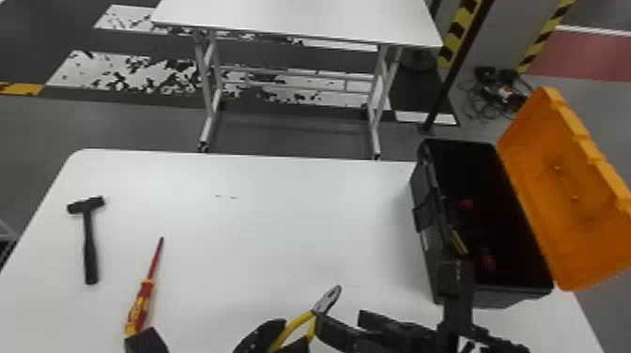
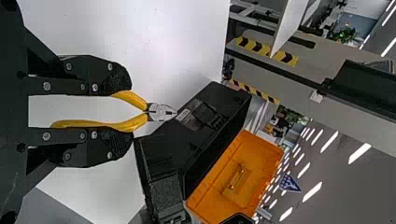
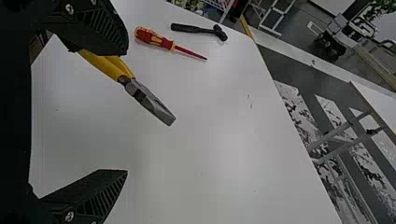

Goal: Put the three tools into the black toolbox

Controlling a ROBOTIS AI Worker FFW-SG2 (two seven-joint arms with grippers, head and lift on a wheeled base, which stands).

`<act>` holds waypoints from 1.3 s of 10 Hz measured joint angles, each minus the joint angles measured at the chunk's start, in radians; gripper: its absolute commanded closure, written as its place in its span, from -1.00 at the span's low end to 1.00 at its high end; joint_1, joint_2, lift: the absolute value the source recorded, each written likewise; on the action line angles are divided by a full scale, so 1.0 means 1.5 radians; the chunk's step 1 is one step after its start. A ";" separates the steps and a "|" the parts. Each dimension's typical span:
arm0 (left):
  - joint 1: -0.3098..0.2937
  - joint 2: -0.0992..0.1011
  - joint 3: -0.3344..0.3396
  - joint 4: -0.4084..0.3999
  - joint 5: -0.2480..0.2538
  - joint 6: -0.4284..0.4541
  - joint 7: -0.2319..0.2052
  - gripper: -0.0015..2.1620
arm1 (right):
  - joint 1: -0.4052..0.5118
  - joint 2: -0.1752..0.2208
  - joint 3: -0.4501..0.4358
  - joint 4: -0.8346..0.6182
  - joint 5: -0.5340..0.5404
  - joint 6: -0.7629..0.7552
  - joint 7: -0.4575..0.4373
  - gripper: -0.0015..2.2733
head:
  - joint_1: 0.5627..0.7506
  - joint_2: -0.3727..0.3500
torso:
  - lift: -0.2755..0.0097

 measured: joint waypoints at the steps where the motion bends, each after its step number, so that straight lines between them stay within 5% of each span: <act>1: 0.002 0.007 -0.016 0.000 -0.008 -0.004 0.008 0.98 | -0.001 0.000 0.002 0.000 -0.002 -0.002 -0.001 -0.91 | 0.41 -0.35 | 0.57; 4: 0.015 0.016 -0.043 -0.007 -0.021 -0.027 0.018 0.98 | 0.005 0.000 0.002 0.001 -0.015 -0.005 0.000 -0.75 | 0.41 -0.44 | 0.57; 6: 0.019 0.020 -0.053 -0.005 -0.030 -0.049 0.029 0.98 | 0.018 0.000 0.001 0.000 -0.021 -0.017 0.018 0.67 | 0.41 -0.45 | 0.57; 7: 0.020 0.022 -0.054 -0.002 -0.030 -0.054 0.032 0.98 | 0.029 0.000 -0.006 -0.002 -0.037 -0.037 0.035 0.94 | 0.41 -0.44 | 0.57; 13: 0.025 0.029 -0.073 0.006 -0.043 -0.077 0.044 0.98 | 0.081 0.000 -0.066 -0.038 -0.108 -0.057 0.096 0.97 | 0.41 -0.61 | 0.57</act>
